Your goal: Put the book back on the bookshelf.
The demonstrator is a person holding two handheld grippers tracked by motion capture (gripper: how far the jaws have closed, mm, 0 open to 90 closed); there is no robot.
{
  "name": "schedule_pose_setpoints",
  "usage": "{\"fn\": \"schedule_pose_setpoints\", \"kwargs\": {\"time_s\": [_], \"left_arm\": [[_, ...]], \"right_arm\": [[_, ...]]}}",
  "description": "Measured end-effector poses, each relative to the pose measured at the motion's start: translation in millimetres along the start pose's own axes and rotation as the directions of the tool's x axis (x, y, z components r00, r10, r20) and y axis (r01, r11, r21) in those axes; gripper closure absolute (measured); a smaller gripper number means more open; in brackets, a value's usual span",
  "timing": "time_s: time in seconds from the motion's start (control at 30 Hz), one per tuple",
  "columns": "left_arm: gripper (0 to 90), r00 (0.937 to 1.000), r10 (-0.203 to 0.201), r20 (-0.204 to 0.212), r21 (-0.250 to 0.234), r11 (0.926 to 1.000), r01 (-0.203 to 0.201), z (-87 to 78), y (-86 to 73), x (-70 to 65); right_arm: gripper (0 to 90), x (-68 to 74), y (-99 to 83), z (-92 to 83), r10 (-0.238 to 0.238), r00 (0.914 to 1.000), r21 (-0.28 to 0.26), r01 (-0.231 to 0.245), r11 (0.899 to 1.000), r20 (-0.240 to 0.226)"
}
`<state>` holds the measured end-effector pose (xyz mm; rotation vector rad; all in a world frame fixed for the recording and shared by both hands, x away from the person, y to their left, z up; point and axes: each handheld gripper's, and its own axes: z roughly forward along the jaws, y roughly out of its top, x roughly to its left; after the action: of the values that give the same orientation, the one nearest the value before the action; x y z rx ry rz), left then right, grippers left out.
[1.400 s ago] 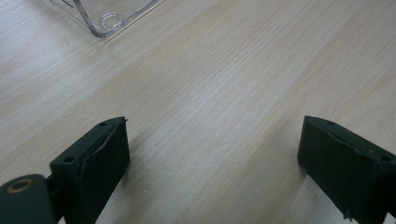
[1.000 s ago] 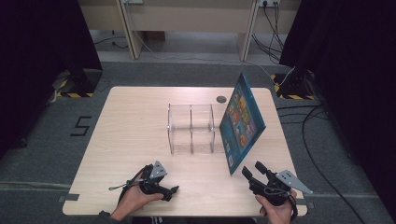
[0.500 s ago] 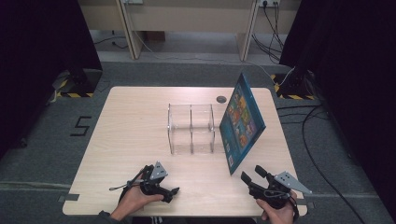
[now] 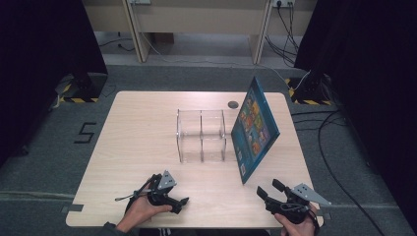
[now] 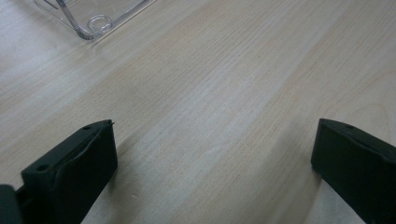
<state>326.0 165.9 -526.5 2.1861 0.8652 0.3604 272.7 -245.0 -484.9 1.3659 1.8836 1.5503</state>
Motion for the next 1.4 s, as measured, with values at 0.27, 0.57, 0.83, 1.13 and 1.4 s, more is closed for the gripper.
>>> {"fn": "schedule_pose_setpoints", "kwargs": {"time_s": [0.27,0.57,0.83,1.13,1.4], "left_arm": [[0.0,1.0000,0.000,0.000,0.000,1.0000,0.000,0.0,0.0,0.0],[0.0,1.0000,0.000,0.000,0.000,1.0000,0.000,0.0,0.0,0.0],[0.0,1.0000,0.000,0.000,0.000,1.0000,0.000,0.0,0.0,0.0],[0.0,1.0000,-0.001,0.000,0.000,1.0000,0.001,-0.1,-0.1,-0.2],[0.0,1.0000,0.000,0.000,0.000,1.0000,0.000,-0.1,-0.1,-0.2]], "right_arm": [[24.1,-3.7,-3.5,-5.8,-0.008,0.9999,0.028,0.008,1.000,0.009],[22.2,-5.7,-8.5,-11.9,-0.029,0.9992,0.083,0.027,0.996,0.026],[21.6,-6.6,-11.8,-16.9,-0.065,0.9969,0.108,0.060,0.992,0.044],[20.1,-4.6,-17.1,-18.4,-0.140,0.9878,0.193,0.124,0.973,0.069],[19.3,-3.4,-22.1,-17.8,-0.179,0.9822,0.251,0.159,0.955,0.058]]}}
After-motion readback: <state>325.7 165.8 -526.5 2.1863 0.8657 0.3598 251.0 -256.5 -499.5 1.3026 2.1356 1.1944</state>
